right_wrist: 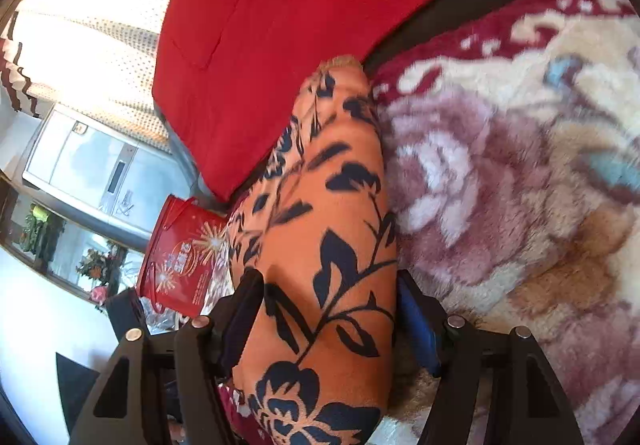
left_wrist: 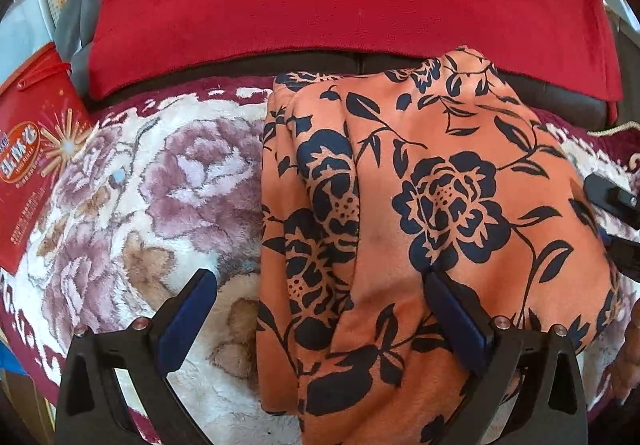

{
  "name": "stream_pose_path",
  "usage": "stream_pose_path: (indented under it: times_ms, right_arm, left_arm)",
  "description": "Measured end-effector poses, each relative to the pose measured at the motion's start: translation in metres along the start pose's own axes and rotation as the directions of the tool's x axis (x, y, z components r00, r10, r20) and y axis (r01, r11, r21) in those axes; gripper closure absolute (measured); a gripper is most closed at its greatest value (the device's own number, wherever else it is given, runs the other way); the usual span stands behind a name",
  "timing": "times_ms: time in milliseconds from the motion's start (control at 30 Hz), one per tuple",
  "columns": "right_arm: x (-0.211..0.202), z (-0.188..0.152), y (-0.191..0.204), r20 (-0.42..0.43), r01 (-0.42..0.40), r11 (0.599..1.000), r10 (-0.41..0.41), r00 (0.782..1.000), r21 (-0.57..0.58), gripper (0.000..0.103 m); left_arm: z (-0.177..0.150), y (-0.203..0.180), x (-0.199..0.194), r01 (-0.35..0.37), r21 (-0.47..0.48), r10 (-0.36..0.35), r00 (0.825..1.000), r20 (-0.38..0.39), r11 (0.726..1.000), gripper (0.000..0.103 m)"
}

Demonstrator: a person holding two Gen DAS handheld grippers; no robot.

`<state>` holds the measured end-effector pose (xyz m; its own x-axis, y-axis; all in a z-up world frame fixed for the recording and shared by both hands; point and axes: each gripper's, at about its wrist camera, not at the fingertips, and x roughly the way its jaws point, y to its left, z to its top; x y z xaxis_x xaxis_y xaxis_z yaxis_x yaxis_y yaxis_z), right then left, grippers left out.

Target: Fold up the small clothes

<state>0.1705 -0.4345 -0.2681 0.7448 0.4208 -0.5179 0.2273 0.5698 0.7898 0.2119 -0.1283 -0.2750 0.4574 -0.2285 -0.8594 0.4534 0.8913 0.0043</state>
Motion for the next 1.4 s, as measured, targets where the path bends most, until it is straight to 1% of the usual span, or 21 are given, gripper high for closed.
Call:
stream_pose_path:
  times_ms: [67, 167, 267, 333, 367, 433, 500, 567, 633, 733, 833, 867, 900, 967, 1000, 1033, 1167, 1233, 1300, 1333, 1400]
  right_arm:
    - [-0.011, 0.004, 0.007, 0.052, 0.012, 1.000, -0.010, 0.999, -0.026, 0.033]
    - [-0.027, 0.007, 0.021, 0.117, 0.001, 0.996, 0.009, 0.993, -0.087, 0.033]
    - [-0.027, 0.009, 0.027, 0.124, 0.004, 0.995, 0.009, 0.992, -0.100, 0.033]
    - [-0.028, 0.010, 0.033, 0.130, -0.026, 0.993, 0.041, 0.991, -0.117, 0.033]
    - [-0.027, 0.011, 0.039, 0.123, -0.066, 0.988, 0.083, 0.989, -0.138, 0.033]
    - [-0.022, 0.013, 0.047, 0.102, -0.108, 0.979, 0.127, 0.987, -0.170, 0.033]
    - [-0.006, 0.014, 0.047, 0.047, -0.109, 0.979, 0.119, 0.992, -0.171, 0.033]
    - [0.020, 0.013, 0.033, -0.035, -0.049, 0.992, 0.045, 0.998, -0.116, 0.036]
    - [0.017, 0.015, 0.029, -0.016, -0.074, 0.994, 0.073, 0.997, -0.086, 0.038]
    - [-0.005, 0.021, 0.034, 0.024, -0.091, 0.992, 0.094, 0.995, -0.083, 0.037]
    - [-0.025, 0.025, 0.026, 0.074, -0.012, 0.997, 0.018, 0.997, -0.072, 0.026]
    - [-0.027, 0.026, 0.020, 0.063, 0.006, 0.998, -0.002, 0.998, -0.062, 0.025]
    - [-0.026, 0.026, 0.014, 0.038, 0.011, 0.999, -0.009, 0.999, -0.046, 0.025]
    - [-0.017, 0.028, 0.000, -0.021, -0.014, 1.000, 0.015, 1.000, 0.018, 0.025]
    - [-0.012, 0.029, -0.007, -0.046, -0.038, 0.998, 0.041, 0.998, 0.055, 0.025]
    - [-0.004, 0.028, -0.013, -0.067, -0.066, 0.993, 0.073, 0.995, 0.097, 0.025]
    - [0.019, 0.017, -0.016, -0.089, -0.115, 0.987, 0.125, 0.988, 0.111, 0.025]
    - [0.021, 0.012, -0.008, -0.068, -0.104, 0.993, 0.107, 0.992, 0.047, 0.023]
    - [0.023, 0.007, -0.003, -0.050, -0.094, 0.996, 0.094, 0.994, 0.013, 0.026]
    - [0.023, 0.005, -0.001, -0.044, -0.079, 0.997, 0.079, 0.996, -0.007, 0.037]
    - [0.028, 0.004, 0.000, -0.040, -0.067, 0.998, 0.066, 0.997, -0.005, 0.055]
  left_arm:
    - [0.006, 0.015, 0.001, 0.066, -0.053, -0.066, 0.998, 0.005, 0.996, 0.000]
    - [0.012, 0.050, -0.001, 0.185, -0.223, -0.181, 0.983, 0.039, 0.957, 0.000]
    - [0.013, 0.082, 0.017, 0.243, -0.384, -0.260, 0.966, 0.007, 0.891, 0.000]
    - [0.009, 0.094, 0.032, 0.328, -0.470, -0.379, 0.925, -0.015, 0.820, 0.000]
    - [0.008, 0.096, 0.037, 0.351, -0.493, -0.414, 0.910, -0.020, 0.796, 0.000]
    - [0.008, 0.096, 0.038, 0.359, -0.489, -0.420, 0.908, -0.016, 0.795, 0.000]
    - [0.009, 0.091, 0.038, 0.366, -0.464, -0.424, 0.906, -0.021, 0.806, 0.000]
    - [0.012, 0.082, 0.039, 0.342, -0.426, -0.397, 0.917, -0.043, 0.838, 0.000]
    - [0.015, 0.072, 0.036, 0.338, -0.380, -0.381, 0.923, -0.044, 0.861, 0.000]
    - [0.018, 0.066, 0.029, 0.432, -0.367, -0.460, 0.888, 0.012, 0.824, 0.000]
    - [0.019, 0.063, 0.040, 0.474, -0.405, -0.522, 0.853, -0.010, 0.782, 0.000]
    - [0.018, 0.063, 0.046, 0.486, -0.432, -0.548, 0.836, -0.021, 0.760, 0.000]
    - [0.017, 0.065, 0.053, 0.510, -0.468, -0.586, 0.810, -0.019, 0.721, 0.000]
    - [0.016, 0.064, 0.051, 0.540, -0.479, -0.609, 0.793, 0.012, 0.692, 0.000]
    - [0.017, 0.062, 0.051, 0.568, -0.474, -0.635, 0.772, 0.026, 0.672, 0.000]
    - [0.017, 0.061, 0.054, 0.580, -0.472, -0.647, 0.762, 0.025, 0.664, 0.000]
    - [0.022, 0.043, 0.060, 0.584, -0.448, -0.648, 0.762, 0.015, 0.677, 0.001]
    - [0.024, 0.039, 0.062, 0.616, -0.454, -0.674, 0.737, 0.044, 0.644, 0.001]
    - [0.027, 0.030, 0.065, 0.622, -0.457, -0.676, 0.735, 0.060, 0.636, 0.003]
    - [0.025, 0.031, 0.067, 0.620, -0.458, -0.672, 0.738, 0.063, 0.637, 0.011]
    - [0.025, 0.033, 0.067, 0.600, -0.458, -0.650, 0.758, 0.064, 0.655, 0.027]
